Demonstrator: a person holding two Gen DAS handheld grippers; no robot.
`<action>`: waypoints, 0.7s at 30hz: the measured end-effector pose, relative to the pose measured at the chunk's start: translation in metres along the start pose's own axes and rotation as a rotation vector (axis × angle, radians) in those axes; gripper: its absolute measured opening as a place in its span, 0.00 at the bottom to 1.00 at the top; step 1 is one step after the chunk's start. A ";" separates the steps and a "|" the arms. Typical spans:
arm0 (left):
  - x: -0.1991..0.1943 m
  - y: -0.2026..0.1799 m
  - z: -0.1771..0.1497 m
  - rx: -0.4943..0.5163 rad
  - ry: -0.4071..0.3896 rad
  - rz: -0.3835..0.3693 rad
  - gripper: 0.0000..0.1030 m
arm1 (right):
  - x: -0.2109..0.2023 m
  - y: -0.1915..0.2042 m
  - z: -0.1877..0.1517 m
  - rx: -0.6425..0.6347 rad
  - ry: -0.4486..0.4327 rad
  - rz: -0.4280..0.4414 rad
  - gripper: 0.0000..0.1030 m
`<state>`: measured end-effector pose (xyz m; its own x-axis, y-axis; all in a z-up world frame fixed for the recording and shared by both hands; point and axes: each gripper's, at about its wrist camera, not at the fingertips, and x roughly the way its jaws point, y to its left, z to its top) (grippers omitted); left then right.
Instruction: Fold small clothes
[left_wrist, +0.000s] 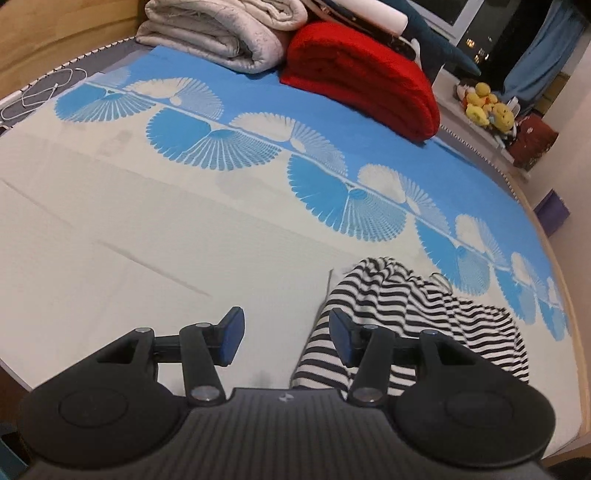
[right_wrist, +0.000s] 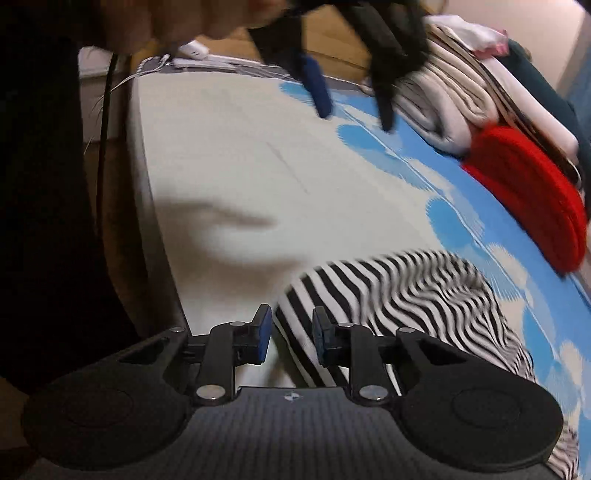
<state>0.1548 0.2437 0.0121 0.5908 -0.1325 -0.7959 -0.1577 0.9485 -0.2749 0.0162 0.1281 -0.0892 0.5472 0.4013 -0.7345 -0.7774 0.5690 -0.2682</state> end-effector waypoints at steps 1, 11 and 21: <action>0.001 0.001 -0.001 0.002 0.002 0.002 0.54 | 0.008 0.001 0.002 -0.005 0.005 0.000 0.32; 0.006 0.009 0.001 -0.003 0.020 0.016 0.54 | 0.063 -0.003 -0.001 -0.006 0.114 -0.031 0.37; 0.029 0.010 -0.002 -0.113 0.129 -0.135 0.73 | 0.025 -0.043 0.007 0.208 0.022 -0.013 0.16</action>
<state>0.1689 0.2487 -0.0142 0.5072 -0.2989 -0.8083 -0.1761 0.8822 -0.4367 0.0650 0.1186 -0.0921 0.5480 0.3785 -0.7459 -0.6884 0.7106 -0.1451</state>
